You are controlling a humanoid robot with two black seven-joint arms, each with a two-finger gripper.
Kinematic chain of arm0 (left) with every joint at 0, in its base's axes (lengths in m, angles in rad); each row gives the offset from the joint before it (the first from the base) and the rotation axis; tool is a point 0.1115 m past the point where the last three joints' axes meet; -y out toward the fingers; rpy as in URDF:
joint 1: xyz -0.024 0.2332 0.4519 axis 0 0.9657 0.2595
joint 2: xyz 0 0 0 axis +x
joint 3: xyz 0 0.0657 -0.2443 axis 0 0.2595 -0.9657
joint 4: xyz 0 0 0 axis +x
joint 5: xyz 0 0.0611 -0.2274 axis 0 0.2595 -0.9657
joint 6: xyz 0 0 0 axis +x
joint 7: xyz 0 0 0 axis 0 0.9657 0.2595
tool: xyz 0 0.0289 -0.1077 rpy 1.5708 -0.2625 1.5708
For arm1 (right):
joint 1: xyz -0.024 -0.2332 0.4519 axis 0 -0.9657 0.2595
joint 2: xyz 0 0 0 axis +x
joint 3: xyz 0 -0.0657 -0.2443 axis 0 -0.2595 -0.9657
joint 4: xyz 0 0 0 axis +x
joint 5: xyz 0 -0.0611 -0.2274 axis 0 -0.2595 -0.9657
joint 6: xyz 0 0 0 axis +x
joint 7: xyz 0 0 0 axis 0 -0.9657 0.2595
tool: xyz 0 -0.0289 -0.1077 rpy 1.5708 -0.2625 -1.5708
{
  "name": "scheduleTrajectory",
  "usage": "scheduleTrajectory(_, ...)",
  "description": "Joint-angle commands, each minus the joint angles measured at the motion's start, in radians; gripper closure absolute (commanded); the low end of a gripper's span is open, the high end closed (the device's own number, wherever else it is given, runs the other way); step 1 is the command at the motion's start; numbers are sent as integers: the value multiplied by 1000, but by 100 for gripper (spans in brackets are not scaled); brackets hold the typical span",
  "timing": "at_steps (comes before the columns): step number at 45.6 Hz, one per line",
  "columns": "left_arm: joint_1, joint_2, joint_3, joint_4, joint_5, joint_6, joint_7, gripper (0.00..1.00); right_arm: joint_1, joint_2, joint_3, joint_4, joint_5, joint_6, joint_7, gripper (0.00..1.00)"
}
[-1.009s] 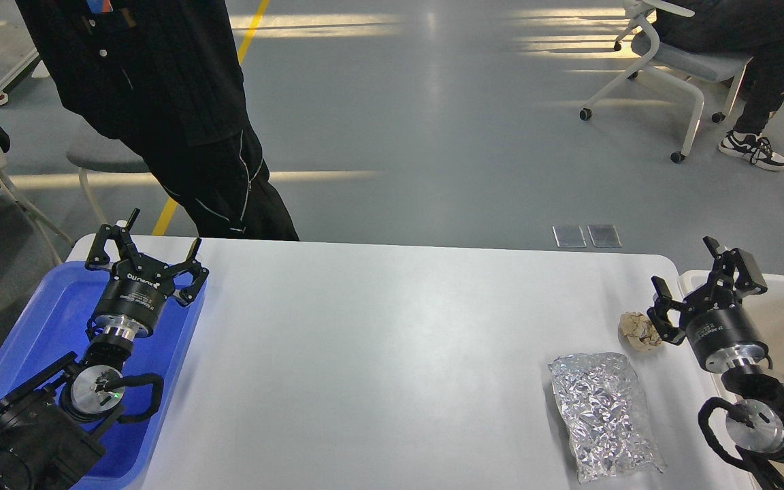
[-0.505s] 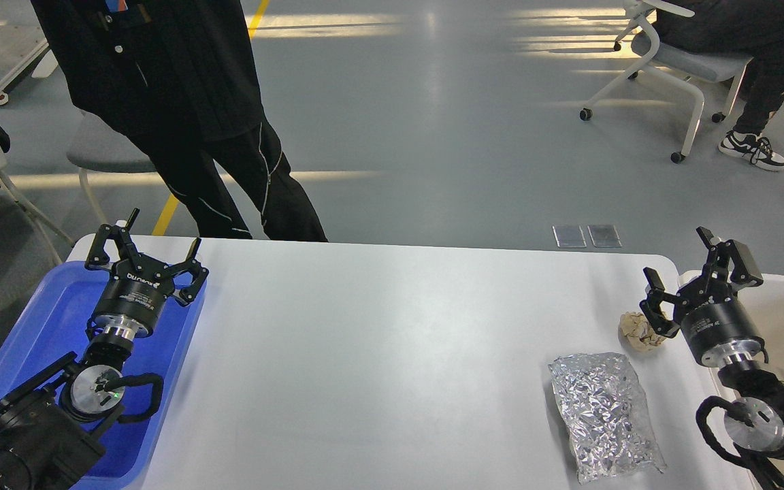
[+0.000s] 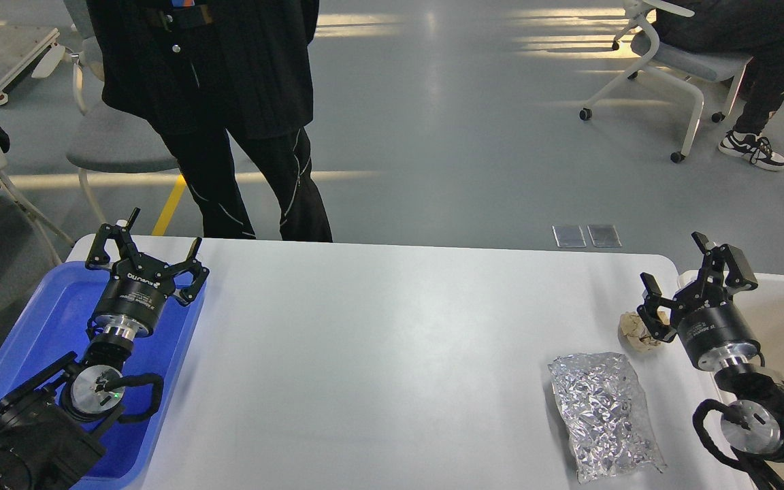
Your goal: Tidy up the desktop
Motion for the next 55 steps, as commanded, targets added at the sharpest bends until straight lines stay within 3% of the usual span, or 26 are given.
scheduleTrajectory(1,0,0,2,0,1,-4,1,0,5,-5,1,-4,-1,-3,-2,0)
scheduleTrajectory(8,0,0,0,0,3,-2,1,0,6,-49,-6,3,1,-2,-28,0)
scheduleTrajectory(22,0,0,2,0,3,-4,1,0,44,-117,-6,27,10,10,-226,0)
scheduleTrajectory(29,0,0,2,0,3,-4,1,0,78,-225,-82,121,-54,26,-281,0)
scheduleTrajectory(41,0,0,2,-2,3,-4,1,0,170,-436,-372,248,-326,93,-283,0)
scheduleTrajectory(50,-1,0,2,-2,3,-4,1,0,287,-468,-504,256,-458,83,-278,0)
scheduleTrajectory(55,-1,0,2,0,3,-4,1,0,372,-499,-669,256,-460,87,-278,0)
